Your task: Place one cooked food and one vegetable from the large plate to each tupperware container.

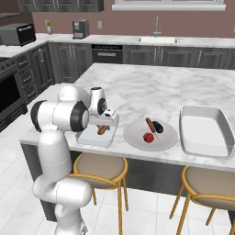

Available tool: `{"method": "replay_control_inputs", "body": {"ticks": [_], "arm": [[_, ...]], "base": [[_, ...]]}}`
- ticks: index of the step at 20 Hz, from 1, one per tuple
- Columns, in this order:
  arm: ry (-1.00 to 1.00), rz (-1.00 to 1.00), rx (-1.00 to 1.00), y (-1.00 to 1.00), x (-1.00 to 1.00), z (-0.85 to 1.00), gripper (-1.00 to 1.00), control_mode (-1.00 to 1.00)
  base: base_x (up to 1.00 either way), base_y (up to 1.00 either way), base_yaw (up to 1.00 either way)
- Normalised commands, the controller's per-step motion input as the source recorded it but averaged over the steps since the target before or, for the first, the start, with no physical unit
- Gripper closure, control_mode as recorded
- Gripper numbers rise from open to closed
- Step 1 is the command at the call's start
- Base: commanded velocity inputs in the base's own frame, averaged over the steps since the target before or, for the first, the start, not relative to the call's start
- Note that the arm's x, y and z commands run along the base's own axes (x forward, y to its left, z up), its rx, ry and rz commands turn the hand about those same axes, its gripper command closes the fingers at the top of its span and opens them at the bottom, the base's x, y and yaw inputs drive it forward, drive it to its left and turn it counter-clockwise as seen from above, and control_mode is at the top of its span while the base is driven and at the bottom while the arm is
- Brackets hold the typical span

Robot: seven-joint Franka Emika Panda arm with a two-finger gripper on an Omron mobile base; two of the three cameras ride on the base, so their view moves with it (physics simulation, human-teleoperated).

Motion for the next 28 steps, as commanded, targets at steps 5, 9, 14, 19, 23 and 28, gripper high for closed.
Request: {"method": "replay_control_inputs", "body": {"ticks": [5,9,14,19,23,28], "arm": [[0.00,0.00,0.00,0.00,0.00,0.00,-1.00,-1.00],[0.00,0.00,0.00,0.00,-0.02,0.00,-1.00,-1.00],[0.00,-0.01,0.00,-0.24,-0.08,0.24,-1.00,-1.00],[0.00,-0.07,0.18,-0.88,-0.10,0.92,-1.00,-1.00],[0.00,-0.13,0.15,-1.00,-0.08,0.35,-1.00,-1.00],[0.04,-0.12,0.20,-0.99,0.00,-0.15,-1.00,-1.00]], "base": [[0.00,0.00,0.00],[0.00,0.00,0.00],[0.00,0.00,0.00],[0.00,0.00,0.00],[0.00,0.00,0.00],[0.00,0.00,0.00]]}}
